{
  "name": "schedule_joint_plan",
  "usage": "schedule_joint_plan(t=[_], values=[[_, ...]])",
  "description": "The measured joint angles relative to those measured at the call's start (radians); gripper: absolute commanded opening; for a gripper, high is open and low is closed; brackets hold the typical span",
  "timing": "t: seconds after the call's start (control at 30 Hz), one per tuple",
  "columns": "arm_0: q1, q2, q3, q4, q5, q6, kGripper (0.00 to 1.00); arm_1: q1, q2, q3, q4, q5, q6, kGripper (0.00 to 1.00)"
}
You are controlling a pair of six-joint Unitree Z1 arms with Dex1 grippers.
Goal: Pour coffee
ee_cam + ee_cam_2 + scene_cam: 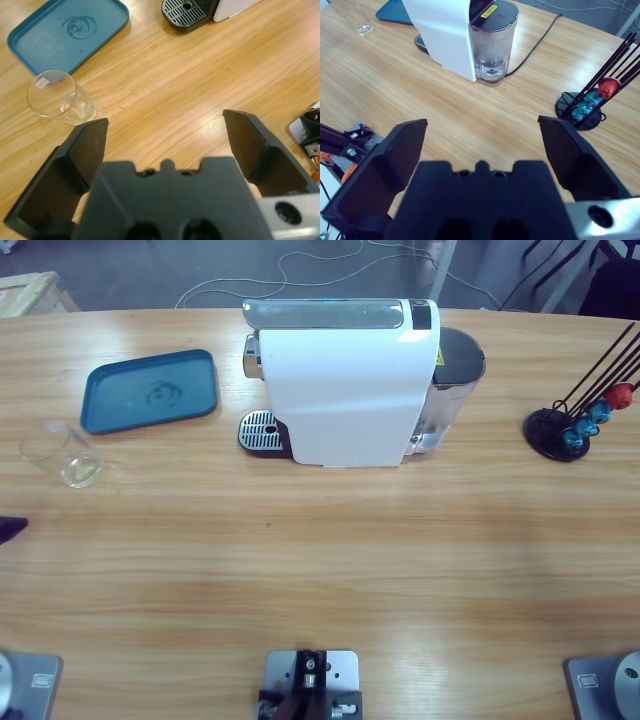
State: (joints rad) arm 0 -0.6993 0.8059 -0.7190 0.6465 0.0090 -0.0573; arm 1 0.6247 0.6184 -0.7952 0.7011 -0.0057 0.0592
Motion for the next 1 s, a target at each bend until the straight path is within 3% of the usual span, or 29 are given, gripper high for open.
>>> schedule_joint_plan(t=[0.47,0.57,0.67,0.8,1.0], values=[[0.0,0.04,-0.019,-0.028,0.023,-0.036,1.0,0.0,0.0,0.0,0.0,0.0,0.0,1.0],[-0.002,0.145,-0.16,-0.052,0.025,-0.098,1.0,0.0,0.0,0.0,0.0,0.0,0.0,1.0],[-0.004,0.342,-0.39,-0.031,0.01,-0.223,1.0,0.0,0.0,0.0,0.0,0.0,0.0,1.0],[0.011,0.582,-0.599,-0.026,-0.107,-0.525,0.965,0.0,-0.001,0.0,0.0,0.0,0.0,1.0],[0.039,0.748,-0.664,-0.15,-0.206,-0.83,0.922,0.0,-0.001,0.0,0.0,0.0,0.0,1.0]])
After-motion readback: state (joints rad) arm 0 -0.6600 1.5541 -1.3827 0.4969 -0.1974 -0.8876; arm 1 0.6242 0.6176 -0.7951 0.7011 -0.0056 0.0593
